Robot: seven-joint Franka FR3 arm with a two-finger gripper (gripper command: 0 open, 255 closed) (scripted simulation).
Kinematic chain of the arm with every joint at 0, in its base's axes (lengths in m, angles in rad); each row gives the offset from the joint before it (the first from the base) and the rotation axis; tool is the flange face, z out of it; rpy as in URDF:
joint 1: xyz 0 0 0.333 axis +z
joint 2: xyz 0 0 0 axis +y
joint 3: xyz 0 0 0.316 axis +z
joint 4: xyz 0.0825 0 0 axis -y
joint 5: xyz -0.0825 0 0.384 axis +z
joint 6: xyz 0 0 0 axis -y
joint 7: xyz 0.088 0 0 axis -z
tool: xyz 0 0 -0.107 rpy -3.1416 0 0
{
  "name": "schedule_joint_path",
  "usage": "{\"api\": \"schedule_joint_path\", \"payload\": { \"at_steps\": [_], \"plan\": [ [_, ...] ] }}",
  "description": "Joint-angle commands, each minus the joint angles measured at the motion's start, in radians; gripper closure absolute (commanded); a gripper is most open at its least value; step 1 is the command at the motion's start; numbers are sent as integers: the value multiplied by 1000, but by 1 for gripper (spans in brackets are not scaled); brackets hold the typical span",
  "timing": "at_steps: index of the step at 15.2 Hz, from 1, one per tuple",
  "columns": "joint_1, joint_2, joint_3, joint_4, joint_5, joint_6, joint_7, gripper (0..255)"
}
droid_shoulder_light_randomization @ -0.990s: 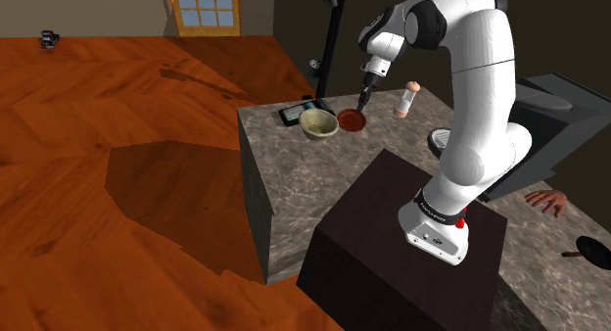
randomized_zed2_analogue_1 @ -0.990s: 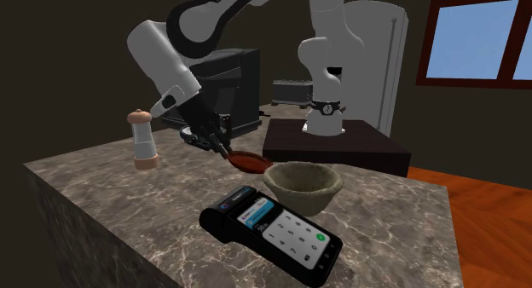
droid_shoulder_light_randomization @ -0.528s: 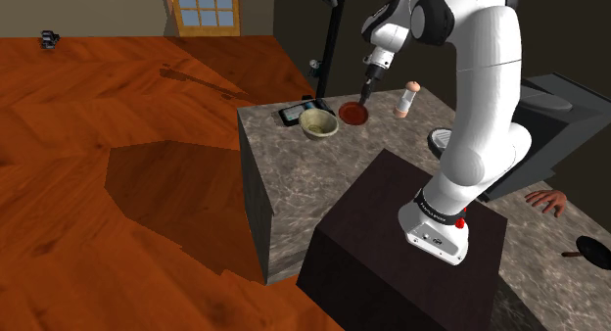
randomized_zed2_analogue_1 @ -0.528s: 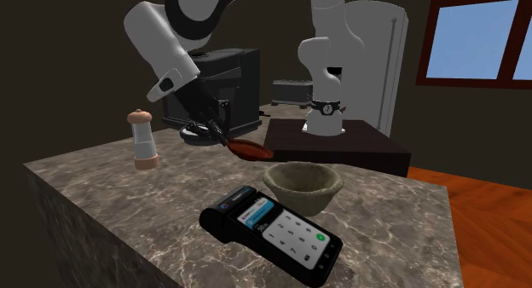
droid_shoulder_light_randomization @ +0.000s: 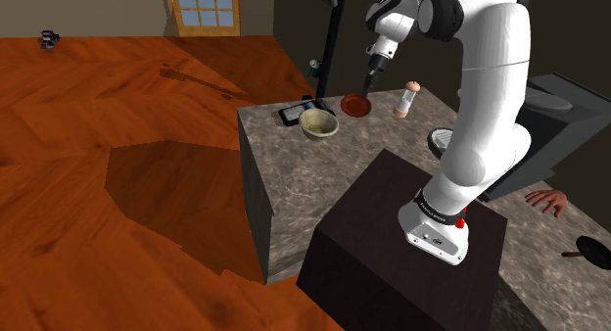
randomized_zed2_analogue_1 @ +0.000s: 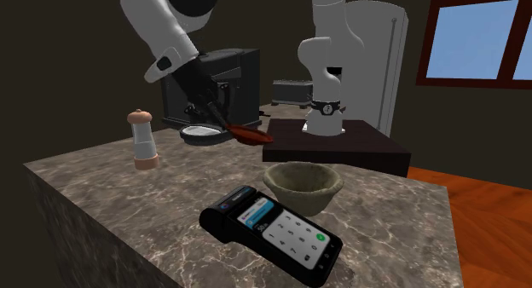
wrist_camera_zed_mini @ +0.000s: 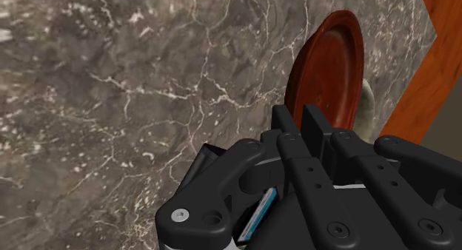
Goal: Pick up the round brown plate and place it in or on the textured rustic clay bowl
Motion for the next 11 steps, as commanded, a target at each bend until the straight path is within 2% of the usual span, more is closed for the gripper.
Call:
{"api": "schedule_joint_path", "payload": {
  "at_steps": [1, 4, 11],
  "plan": [
    [2, -16, -5, 3, -8, -17, 7, 255],
    [4, -34, -10, 12, -17, -39, 18, 255],
    [118, -90, 33, -25, 12, -1, 157, 255]
  ]
}}
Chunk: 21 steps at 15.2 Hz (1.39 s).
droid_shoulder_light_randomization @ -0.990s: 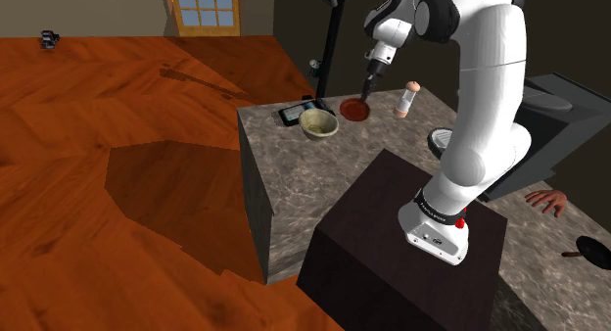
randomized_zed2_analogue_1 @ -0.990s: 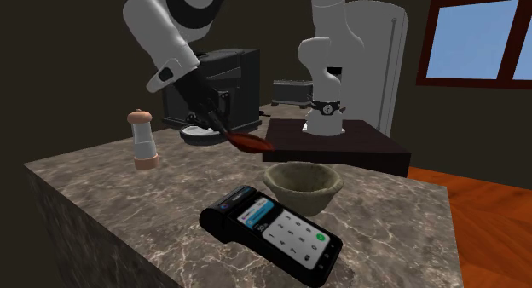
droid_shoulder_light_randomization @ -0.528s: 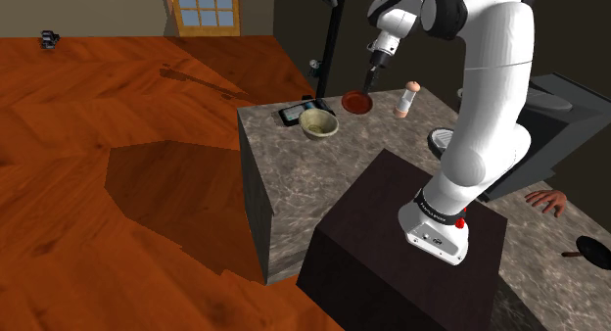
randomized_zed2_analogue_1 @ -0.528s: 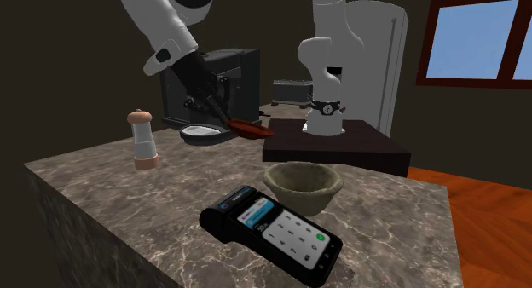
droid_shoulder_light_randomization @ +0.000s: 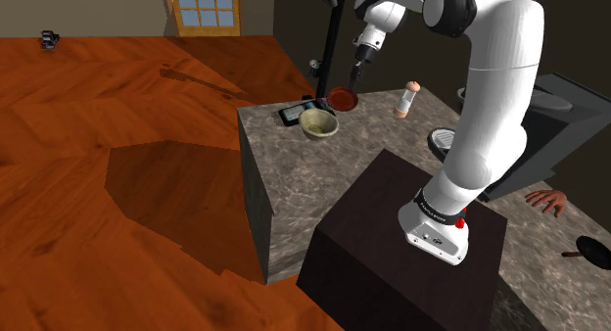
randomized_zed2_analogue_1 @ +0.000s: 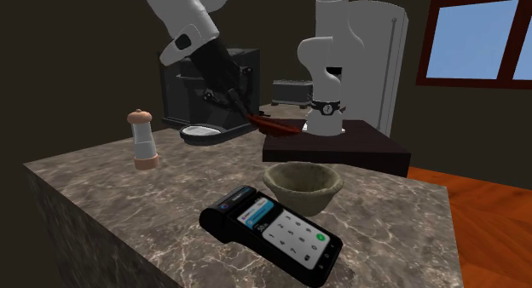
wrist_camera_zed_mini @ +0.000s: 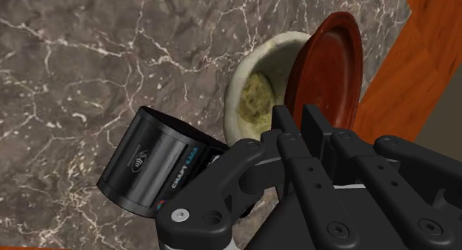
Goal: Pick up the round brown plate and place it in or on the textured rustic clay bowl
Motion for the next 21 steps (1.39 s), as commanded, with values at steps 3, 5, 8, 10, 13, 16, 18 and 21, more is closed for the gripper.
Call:
{"api": "schedule_joint_path", "payload": {
  "at_steps": [3, 5, 8, 10, 13, 16, 18, 21],
  "plan": [
    [59, -11, 30, 7, 24, 17, 83, 255],
    [86, -14, 45, 14, 34, 24, 124, 255],
    [94, -1, 54, 10, 45, 44, 128, 255],
    [93, 13, 57, 2, 52, 62, 118, 255],
    [91, 34, 62, -7, 63, 87, 102, 255],
    [88, 57, 68, -15, 75, 112, 87, 255],
    [86, 73, 72, -19, 83, 127, 77, 255],
    [82, 98, 79, -23, 95, 151, 62, 255]
  ]
}}
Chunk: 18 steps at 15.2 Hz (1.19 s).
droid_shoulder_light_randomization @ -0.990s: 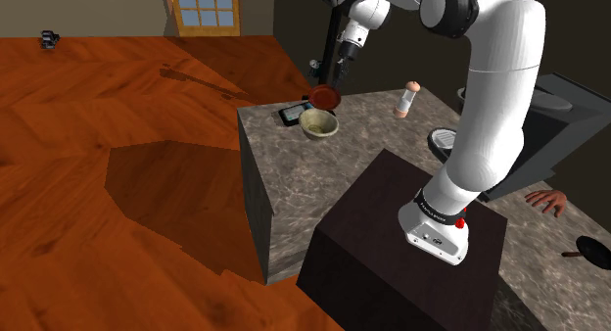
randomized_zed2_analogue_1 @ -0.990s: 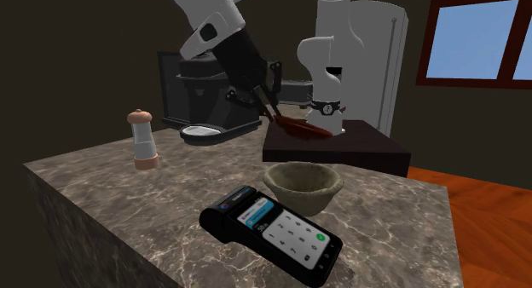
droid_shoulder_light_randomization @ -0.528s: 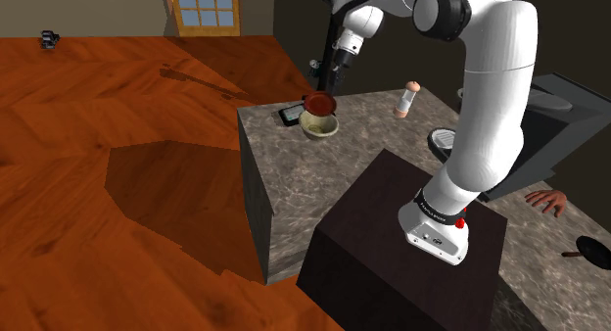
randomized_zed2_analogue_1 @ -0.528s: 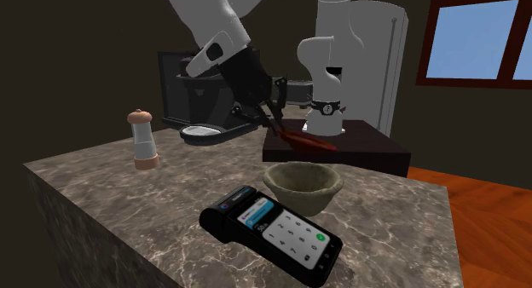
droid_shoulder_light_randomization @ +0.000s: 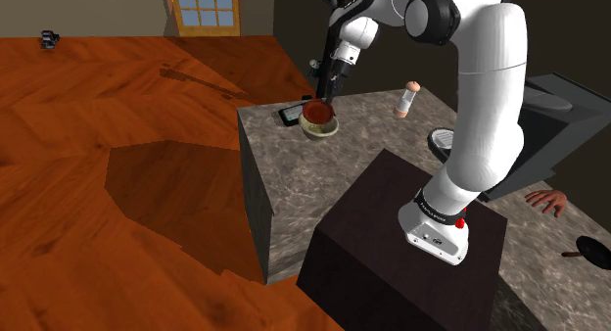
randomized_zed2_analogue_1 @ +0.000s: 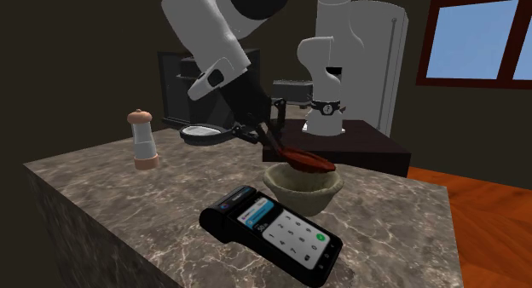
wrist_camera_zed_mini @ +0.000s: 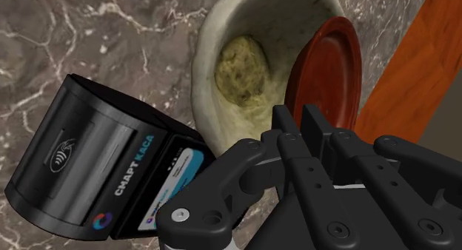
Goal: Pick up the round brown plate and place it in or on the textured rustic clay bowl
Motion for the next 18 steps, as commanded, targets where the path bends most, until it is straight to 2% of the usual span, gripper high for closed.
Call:
{"api": "schedule_joint_path", "payload": {
  "at_steps": [1, 10, 11, 16, 18],
  "plan": [
    [-2, 19, 5, -1, 9, 16, -10, 255],
    [-5, 36, 10, -2, 18, 32, -20, 255],
    [-5, 36, 10, -2, 18, 32, -20, 0],
    [-5, 36, 10, -2, 18, 32, -20, 0],
    [-21, 27, -2, 44, -1, -23, -7, 0]
  ]
}}
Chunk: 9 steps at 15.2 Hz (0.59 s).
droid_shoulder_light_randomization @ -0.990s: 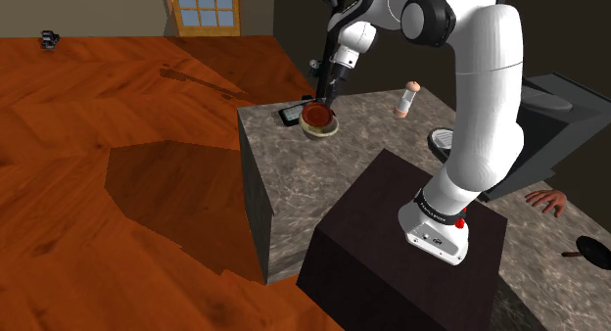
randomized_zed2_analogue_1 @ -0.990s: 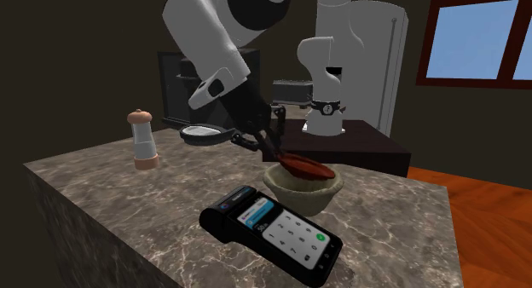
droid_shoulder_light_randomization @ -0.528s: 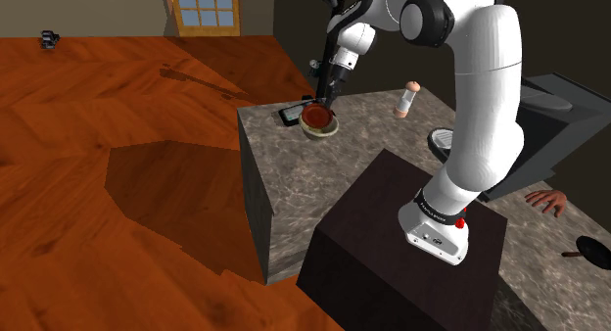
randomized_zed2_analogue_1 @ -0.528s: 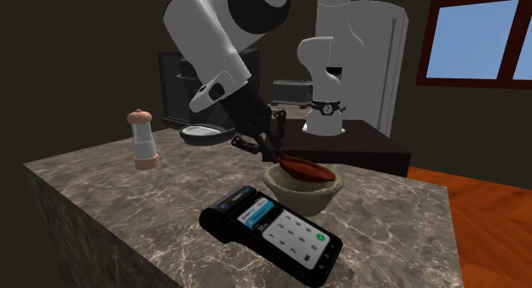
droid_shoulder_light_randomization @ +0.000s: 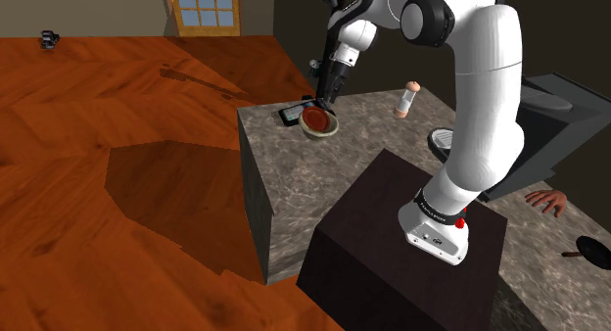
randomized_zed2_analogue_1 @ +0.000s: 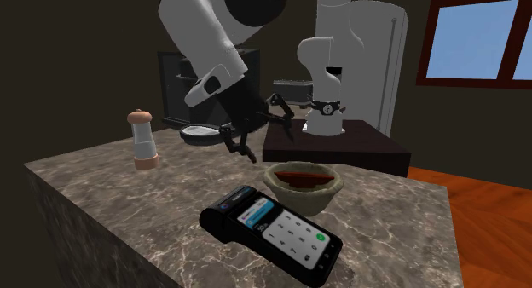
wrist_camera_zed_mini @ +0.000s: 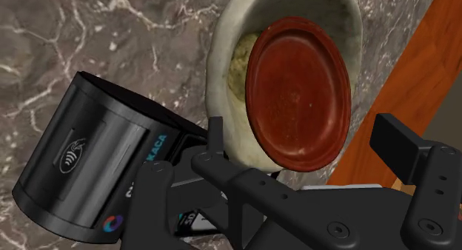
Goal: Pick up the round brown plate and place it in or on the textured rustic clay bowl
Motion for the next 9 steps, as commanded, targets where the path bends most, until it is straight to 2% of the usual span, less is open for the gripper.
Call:
{"api": "schedule_joint_path", "payload": {
  "at_steps": [1, 2, 9],
  "plan": [
    [-18, -12, -13, 43, -19, -55, 9, 0],
    [-25, -13, -17, 64, -25, -78, 14, 0],
    [-25, -13, -17, 64, -25, -78, 14, 0]
  ]
}}
